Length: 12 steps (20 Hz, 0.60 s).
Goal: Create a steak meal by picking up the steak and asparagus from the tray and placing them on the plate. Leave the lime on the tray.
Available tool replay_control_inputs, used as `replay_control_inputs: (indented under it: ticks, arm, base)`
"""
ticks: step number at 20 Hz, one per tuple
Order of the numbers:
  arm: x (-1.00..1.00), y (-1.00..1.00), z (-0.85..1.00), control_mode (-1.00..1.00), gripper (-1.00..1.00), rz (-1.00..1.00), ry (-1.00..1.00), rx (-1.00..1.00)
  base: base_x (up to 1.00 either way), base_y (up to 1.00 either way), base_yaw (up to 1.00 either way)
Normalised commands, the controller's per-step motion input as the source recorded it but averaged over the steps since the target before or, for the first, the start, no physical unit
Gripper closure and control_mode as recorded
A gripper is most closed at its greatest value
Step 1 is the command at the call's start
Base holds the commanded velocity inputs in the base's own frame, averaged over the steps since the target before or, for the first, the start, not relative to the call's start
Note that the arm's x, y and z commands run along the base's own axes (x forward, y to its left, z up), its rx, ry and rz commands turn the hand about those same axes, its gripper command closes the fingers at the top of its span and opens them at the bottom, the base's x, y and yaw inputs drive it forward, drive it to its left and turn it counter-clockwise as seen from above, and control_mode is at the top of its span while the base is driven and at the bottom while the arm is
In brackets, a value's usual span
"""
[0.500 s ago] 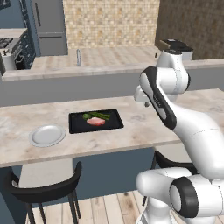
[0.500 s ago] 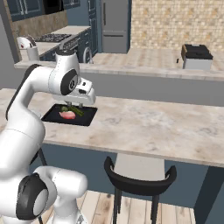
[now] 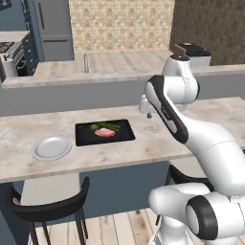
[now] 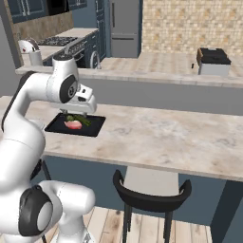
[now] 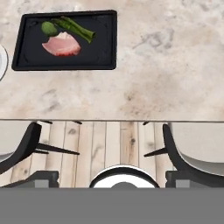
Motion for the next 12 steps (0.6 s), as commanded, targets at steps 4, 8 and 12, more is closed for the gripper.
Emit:
replay_control_inputs:
  ticks: [4, 8, 12]
  arm:
    - [0.11, 0.51, -0.15, -1.0, -1.0, 0.0, 0.0, -0.01]
    - [0.18, 0.32, -0.22, -1.0, -1.0, 0.0, 0.0, 0.0]
    - [0.21, 0.26, -0.22, -1.0, -1.0, 0.0, 0.0, 0.0]
  base:
    - [0.0, 0.0, 0.0]
    - [0.0, 0.0, 0.0]
    - [0.0, 0.0, 0.0]
